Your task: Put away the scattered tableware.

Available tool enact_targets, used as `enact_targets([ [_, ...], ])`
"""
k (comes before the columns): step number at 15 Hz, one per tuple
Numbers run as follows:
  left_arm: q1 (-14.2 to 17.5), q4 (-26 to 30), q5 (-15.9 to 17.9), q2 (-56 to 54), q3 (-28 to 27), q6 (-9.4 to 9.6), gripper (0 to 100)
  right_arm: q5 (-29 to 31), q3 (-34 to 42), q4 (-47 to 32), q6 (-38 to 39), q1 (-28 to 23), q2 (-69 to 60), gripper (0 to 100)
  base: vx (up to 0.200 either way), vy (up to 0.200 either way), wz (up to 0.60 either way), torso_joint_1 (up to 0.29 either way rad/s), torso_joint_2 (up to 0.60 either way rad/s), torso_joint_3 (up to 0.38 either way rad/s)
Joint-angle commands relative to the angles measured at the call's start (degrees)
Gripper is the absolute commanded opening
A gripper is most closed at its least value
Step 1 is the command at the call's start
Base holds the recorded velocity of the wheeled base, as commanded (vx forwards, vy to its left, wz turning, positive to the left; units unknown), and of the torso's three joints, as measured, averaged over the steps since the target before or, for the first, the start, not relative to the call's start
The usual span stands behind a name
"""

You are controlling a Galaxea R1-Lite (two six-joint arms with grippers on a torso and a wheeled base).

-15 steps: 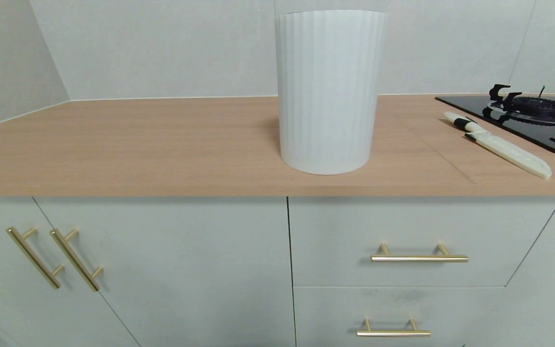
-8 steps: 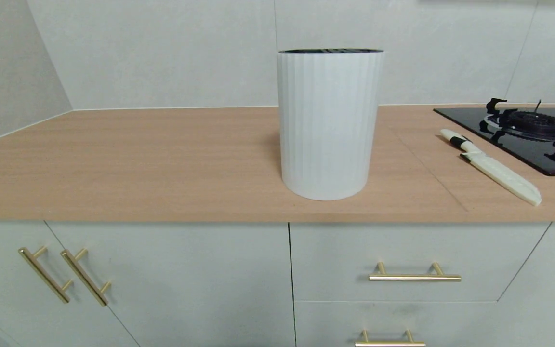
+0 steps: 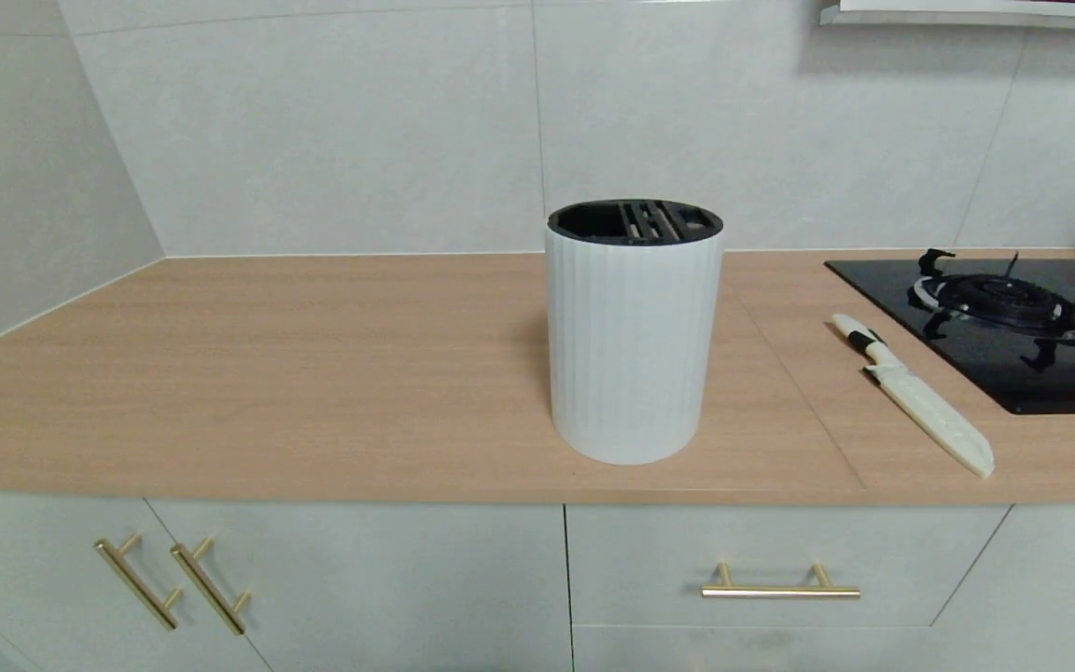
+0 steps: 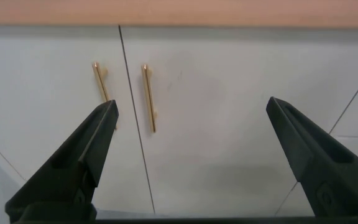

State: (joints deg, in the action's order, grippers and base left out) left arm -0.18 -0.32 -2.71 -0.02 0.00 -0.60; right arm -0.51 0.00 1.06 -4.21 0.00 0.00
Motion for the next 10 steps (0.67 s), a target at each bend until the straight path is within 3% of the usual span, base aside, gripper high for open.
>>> enact_targets([
  [1,0.0,0.1,0.0,0.0,0.0,-0.02,100,0.0,0.0,0.0,0.0,0.0,0.1,100,0.000,0.000,0.00,0.207,-0.48,-0.276],
  [10,0.0,0.0,0.0,0.0,0.0,-0.02,100,0.0,0.0,0.0,0.0,0.1,0.1,100,0.000,0.000,0.00,0.222,-0.50,-0.282],
])
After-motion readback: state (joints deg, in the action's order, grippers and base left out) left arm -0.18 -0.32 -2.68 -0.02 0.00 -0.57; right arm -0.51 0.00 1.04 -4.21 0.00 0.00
